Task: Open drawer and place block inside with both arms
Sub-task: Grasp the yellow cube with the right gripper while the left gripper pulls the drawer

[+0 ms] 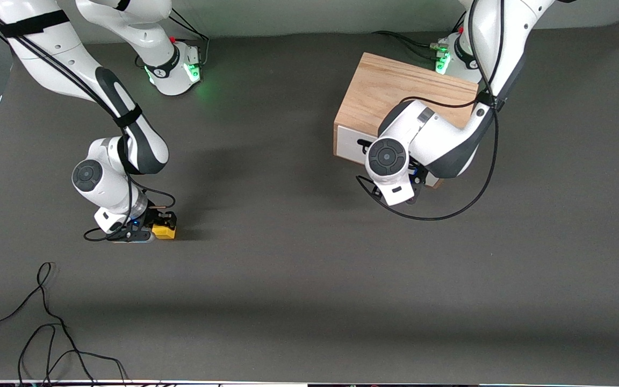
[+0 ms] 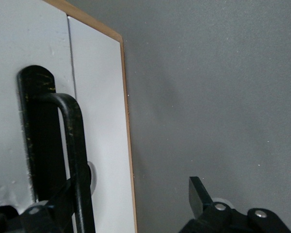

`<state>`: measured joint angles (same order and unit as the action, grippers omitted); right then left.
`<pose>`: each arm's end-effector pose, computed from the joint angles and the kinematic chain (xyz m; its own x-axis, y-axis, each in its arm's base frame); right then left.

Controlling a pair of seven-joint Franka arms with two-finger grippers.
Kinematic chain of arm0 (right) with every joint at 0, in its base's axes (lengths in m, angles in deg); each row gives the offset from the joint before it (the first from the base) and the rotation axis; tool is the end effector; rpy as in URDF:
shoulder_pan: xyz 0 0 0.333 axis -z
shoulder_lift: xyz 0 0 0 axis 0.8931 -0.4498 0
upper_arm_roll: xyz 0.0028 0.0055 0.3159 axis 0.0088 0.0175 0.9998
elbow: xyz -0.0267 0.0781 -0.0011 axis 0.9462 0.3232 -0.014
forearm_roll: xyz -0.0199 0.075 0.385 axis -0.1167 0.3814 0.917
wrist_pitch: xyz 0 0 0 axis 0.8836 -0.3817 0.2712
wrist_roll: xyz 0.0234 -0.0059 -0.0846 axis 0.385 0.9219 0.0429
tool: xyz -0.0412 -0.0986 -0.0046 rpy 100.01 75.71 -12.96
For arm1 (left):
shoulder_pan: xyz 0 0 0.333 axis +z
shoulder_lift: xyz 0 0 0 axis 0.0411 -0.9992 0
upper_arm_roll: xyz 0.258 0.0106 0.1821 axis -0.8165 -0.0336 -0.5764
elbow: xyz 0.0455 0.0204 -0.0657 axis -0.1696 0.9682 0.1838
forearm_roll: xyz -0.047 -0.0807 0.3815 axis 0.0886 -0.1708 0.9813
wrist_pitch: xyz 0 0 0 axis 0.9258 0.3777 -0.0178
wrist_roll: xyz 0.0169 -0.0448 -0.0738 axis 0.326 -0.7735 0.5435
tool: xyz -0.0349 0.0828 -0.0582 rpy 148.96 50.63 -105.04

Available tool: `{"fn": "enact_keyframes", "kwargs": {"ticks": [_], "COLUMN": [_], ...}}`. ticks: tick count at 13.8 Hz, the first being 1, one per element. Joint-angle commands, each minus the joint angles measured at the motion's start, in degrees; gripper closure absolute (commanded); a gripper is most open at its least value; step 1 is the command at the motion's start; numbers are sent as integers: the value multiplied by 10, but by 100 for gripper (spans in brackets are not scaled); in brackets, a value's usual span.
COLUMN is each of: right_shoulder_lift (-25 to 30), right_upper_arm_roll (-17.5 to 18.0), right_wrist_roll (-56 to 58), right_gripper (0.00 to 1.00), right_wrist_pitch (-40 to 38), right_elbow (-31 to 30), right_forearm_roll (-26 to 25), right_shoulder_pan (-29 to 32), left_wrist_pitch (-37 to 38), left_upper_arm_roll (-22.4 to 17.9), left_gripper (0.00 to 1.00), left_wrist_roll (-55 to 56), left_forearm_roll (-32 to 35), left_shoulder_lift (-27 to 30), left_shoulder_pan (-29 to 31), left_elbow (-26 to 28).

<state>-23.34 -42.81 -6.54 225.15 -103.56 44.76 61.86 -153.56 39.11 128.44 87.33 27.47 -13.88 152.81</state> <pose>0.5606 0.0415 0.1926 0.9967 -0.0165 0.0798 -0.0145 -0.9996 -0.0261 0.5032 -0.3491 0.2893 0.4185 0.9080 0.0202 0.8612 -0.3897 -0.3263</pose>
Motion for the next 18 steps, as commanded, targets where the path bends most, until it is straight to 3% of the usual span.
{"fn": "enact_keyframes", "kwargs": {"ticks": [1, 7, 10, 13, 18], "right_shoulder_lift": [-12, -16, 31, 75, 109], "right_upper_arm_roll": [-2, -5, -12, -10, -7], "right_wrist_roll": [-5, 4, 20, 20, 22], "right_gripper": [68, 72, 73, 73, 73], "right_wrist_pitch": [4, -6, -73, -198, -520], "right_elbow": [12, 29, 35, 92, 300], "right_forearm_roll": [-7, -8, -8, -7, -6], "right_shoulder_pan": [-10, -11, -11, -11, -12], "left_wrist_pitch": [-21, -22, -24, -35, -54], "left_upper_arm_roll": [-7, -6, -6, -6, -6], "left_gripper": [0, 0, 0, 0, 0], "left_wrist_roll": [10, 9, 10, 9, 9], "left_forearm_roll": [16, 37, 55, 68, 76], "left_shoulder_lift": [-6, -71, -90, -110, -123], "left_shoulder_pan": [-3, -8, -10, -19, -23], "left_elbow": [-20, -113, -137, -161, -184]}}
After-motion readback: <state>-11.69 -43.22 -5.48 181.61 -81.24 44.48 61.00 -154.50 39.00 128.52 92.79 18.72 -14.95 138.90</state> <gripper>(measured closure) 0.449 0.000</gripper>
